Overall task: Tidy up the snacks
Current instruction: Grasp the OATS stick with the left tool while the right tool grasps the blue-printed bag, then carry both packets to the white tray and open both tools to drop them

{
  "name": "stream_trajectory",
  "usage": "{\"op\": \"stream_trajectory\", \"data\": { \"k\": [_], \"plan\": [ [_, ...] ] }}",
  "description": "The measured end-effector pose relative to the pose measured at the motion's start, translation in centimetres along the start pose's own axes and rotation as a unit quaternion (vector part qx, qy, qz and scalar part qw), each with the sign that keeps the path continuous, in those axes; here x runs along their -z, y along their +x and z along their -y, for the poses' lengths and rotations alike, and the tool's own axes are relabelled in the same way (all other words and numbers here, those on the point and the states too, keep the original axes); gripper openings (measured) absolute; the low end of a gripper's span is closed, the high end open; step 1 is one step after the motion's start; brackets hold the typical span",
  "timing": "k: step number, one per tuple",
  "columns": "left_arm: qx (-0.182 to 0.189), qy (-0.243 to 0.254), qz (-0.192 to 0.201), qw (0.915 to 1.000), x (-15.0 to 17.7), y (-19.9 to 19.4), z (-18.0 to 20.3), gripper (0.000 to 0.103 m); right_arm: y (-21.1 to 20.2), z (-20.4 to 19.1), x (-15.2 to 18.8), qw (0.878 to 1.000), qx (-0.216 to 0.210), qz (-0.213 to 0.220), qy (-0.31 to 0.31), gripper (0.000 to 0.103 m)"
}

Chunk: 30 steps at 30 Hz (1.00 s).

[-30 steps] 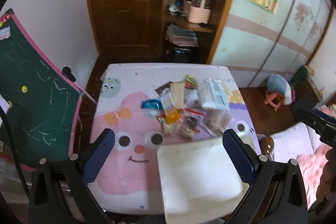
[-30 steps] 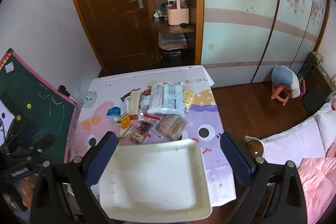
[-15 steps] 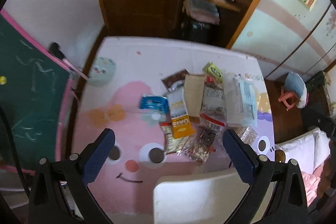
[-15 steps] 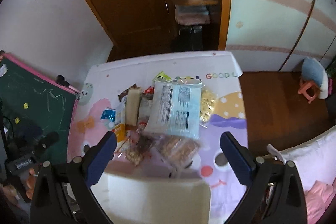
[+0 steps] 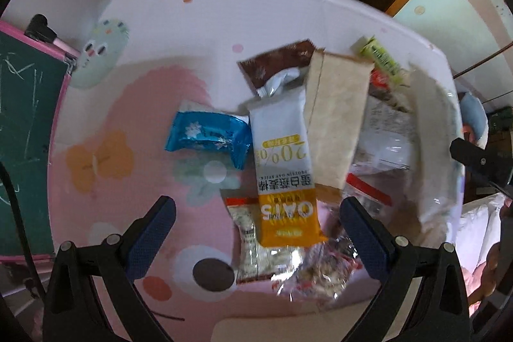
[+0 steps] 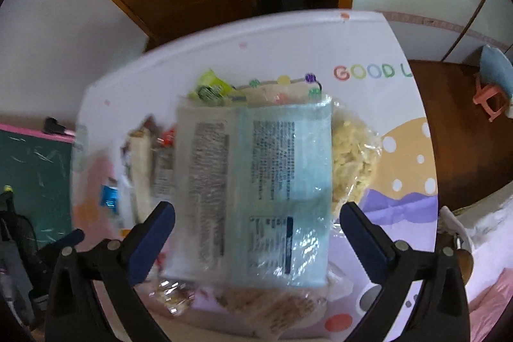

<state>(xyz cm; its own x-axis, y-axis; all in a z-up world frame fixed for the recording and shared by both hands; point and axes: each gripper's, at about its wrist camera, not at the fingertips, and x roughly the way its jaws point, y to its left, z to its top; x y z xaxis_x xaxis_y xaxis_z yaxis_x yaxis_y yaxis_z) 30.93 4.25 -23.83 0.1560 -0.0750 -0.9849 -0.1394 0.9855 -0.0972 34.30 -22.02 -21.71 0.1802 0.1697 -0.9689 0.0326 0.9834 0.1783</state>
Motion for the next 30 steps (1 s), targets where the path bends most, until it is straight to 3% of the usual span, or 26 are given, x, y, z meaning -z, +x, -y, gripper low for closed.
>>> {"op": "stream_trajectory", "data": {
  "k": [11,12,18,19,20,22,27,29,30],
  "plan": [
    [-0.008,-0.014,-0.022,0.9996,-0.2,4.1,0.7,0.099,3.1,0.3,-0.1,0.999,-0.011,-0.012,0.031,0.103],
    [-0.009,-0.011,-0.041,0.9991,-0.1,4.5,0.8,0.097,3.2,0.1,-0.1,0.999,-0.01,-0.013,0.027,0.103],
    [-0.002,-0.012,-0.052,0.9986,0.8,6.1,1.1,0.058,3.9,-0.6,-0.4,0.999,-0.006,-0.028,0.023,0.103],
    [-0.002,-0.011,-0.049,0.9987,0.8,6.1,1.2,0.044,3.9,-0.8,-0.5,0.999,-0.006,-0.028,0.02,0.102],
    [-0.003,-0.009,-0.048,0.9988,0.9,6.1,1.4,0.039,3.9,-0.9,-0.4,0.999,-0.005,-0.028,0.016,0.101],
    [-0.002,-0.008,-0.045,0.999,1.1,5.8,1.4,0.037,3.4,-0.6,-0.4,1.0,-0.008,-0.023,0.013,0.092],
    [-0.006,0.006,-0.027,0.9996,1.9,4.2,1.6,0.037,2.4,0.1,0.3,1.0,-0.016,-0.016,0.008,0.087],
    [-0.006,0.012,-0.015,0.9998,2.0,3.3,1.7,0.037,1.6,0.1,0.6,1.0,-0.025,-0.005,0.006,0.081],
    [-0.004,0.014,-0.008,0.9999,2.3,2.7,2.0,0.037,0.9,0.1,0.6,1.0,-0.029,0.002,0.005,0.073]
  ]
}}
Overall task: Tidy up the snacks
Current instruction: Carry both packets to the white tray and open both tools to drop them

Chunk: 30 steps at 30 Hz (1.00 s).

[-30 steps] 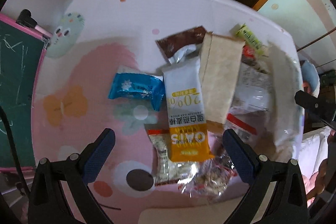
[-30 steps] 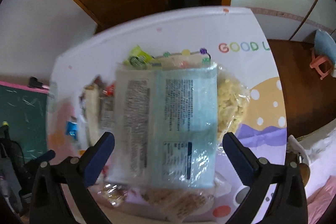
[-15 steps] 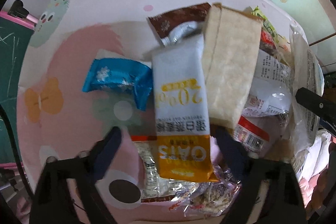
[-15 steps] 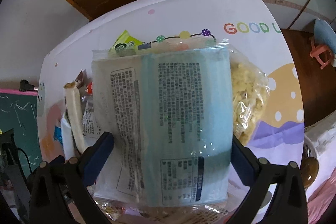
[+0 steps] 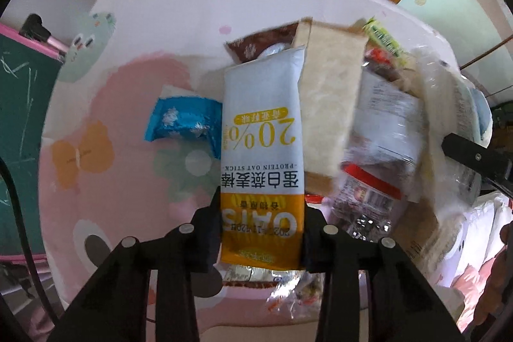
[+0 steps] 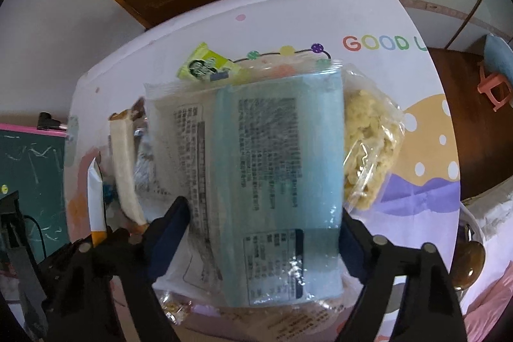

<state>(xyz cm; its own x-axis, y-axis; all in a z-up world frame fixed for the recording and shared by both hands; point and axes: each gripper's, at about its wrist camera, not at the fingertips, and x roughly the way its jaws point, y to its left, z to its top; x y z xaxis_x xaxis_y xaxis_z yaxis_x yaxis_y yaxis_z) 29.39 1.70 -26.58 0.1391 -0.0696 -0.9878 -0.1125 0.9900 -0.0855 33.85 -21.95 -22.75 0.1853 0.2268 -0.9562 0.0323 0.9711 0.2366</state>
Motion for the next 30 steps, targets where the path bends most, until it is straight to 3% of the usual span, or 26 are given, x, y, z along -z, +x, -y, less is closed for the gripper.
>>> {"op": "stream_trajectory", "data": {
  "k": [9,15,18,24,30],
  "plan": [
    [0.026,0.022,0.054,0.998,2.2,-6.7,0.0,0.036,-3.7,-0.8,1.4,0.999,-0.021,0.03,-0.013,0.066],
    [0.06,0.052,0.1,0.9918,5.2,-13.2,-0.6,0.036,-9.6,-1.9,3.1,0.996,-0.051,0.075,-0.018,0.066],
    [0.07,0.072,0.124,0.9872,5.0,-16.5,-0.3,0.036,-13.4,-2.7,4.6,0.993,-0.058,0.099,-0.031,0.066],
    [0.084,0.113,0.159,0.9772,9.1,-22.9,-0.7,0.036,-20.1,-4.6,9.9,0.986,-0.064,0.14,-0.062,0.066],
    [0.105,0.146,0.163,0.9701,14.5,-27.2,-0.8,0.036,-24.3,-4.7,16.7,0.982,-0.053,0.164,-0.075,0.066]
  ]
}}
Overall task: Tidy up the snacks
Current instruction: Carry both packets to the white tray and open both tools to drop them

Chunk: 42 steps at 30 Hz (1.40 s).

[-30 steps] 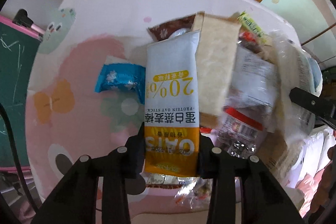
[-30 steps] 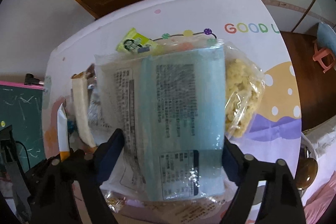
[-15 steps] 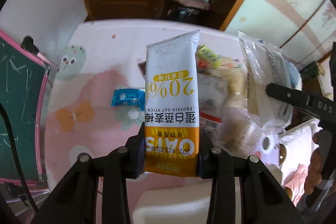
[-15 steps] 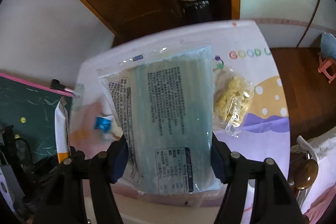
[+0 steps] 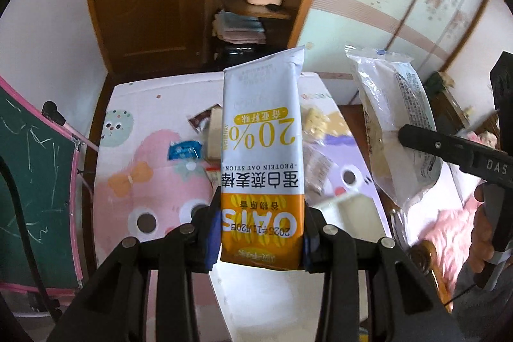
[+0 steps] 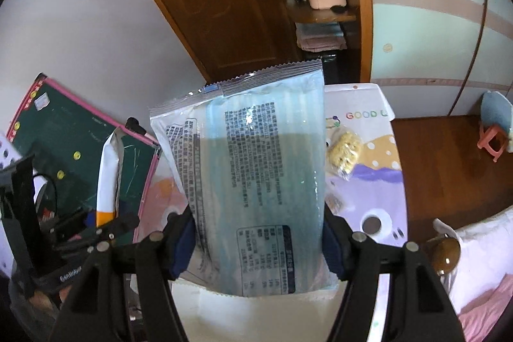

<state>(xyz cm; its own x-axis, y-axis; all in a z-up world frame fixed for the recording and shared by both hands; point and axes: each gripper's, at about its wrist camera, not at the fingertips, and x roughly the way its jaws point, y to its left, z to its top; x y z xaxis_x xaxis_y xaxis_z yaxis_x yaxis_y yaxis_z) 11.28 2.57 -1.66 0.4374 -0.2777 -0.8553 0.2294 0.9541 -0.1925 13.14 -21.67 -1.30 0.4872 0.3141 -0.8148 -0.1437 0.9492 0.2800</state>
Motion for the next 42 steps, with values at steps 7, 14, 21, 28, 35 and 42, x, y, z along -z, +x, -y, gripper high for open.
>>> {"op": "stream_trajectory", "data": {
  "k": [7,14,21,28,35,42],
  "plan": [
    [0.013,0.028,-0.023,0.9993,5.3,-1.3,2.1,0.036,-2.8,0.1,7.4,1.0,0.025,-0.004,0.015,0.067],
    [0.008,0.063,-0.056,0.9964,9.7,0.9,4.0,0.037,-0.2,0.9,13.3,0.997,0.039,-0.05,0.052,0.067],
    [0.002,0.078,-0.098,0.9921,13.1,4.8,4.6,0.037,3.5,2.2,17.2,0.99,0.085,-0.093,0.069,0.067],
    [0.002,0.082,-0.131,0.9881,15.4,7.3,4.5,0.037,4.8,2.4,18.9,0.986,0.106,-0.108,0.073,0.068],
    [-0.01,0.087,-0.136,0.9868,15.5,7.5,4.8,0.063,5.2,2.3,18.6,0.984,0.113,-0.113,0.075,0.071],
    [-0.031,0.089,-0.116,0.9888,15.3,6.7,4.9,0.088,4.5,2.3,18.3,0.988,0.097,-0.083,0.09,0.087]
  ]
}}
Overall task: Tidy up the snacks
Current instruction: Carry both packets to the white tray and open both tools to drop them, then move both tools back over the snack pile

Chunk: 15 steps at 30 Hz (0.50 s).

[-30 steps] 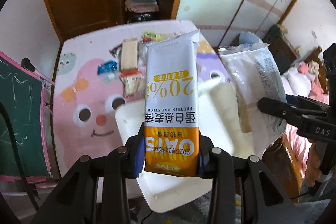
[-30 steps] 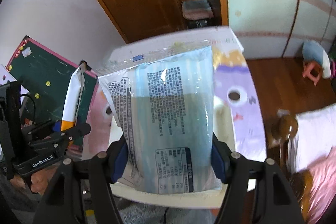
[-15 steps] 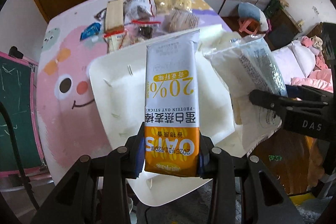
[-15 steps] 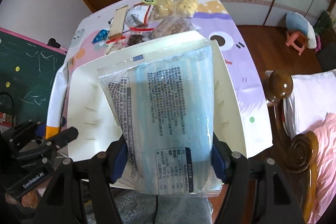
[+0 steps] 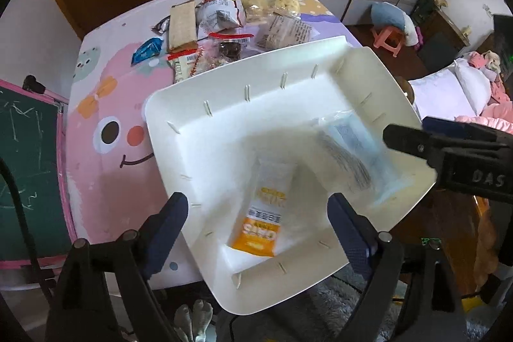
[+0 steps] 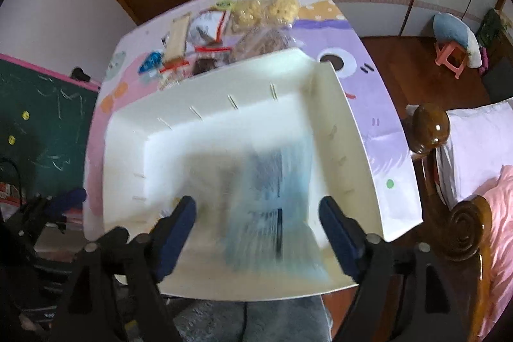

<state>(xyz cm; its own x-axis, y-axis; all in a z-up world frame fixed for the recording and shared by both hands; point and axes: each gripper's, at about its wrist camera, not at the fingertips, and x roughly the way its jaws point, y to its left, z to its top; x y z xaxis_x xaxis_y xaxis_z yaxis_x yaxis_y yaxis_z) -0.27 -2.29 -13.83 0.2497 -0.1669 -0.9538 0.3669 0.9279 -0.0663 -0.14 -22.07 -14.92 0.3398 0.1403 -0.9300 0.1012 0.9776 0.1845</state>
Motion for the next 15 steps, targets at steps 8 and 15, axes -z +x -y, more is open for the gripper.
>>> {"op": "stream_trajectory", "data": {
  "k": [8,15],
  "plan": [
    [-0.004,-0.009,0.017,0.9998,0.1,-1.1,-0.1,0.088,-0.9,-0.5,-0.2,1.0,-0.003,0.023,-0.003,0.092],
    [-0.018,-0.024,0.028,0.9992,0.1,-2.0,-0.4,0.088,-1.4,-0.9,-0.1,0.999,-0.011,0.034,-0.006,0.092]
  ]
}}
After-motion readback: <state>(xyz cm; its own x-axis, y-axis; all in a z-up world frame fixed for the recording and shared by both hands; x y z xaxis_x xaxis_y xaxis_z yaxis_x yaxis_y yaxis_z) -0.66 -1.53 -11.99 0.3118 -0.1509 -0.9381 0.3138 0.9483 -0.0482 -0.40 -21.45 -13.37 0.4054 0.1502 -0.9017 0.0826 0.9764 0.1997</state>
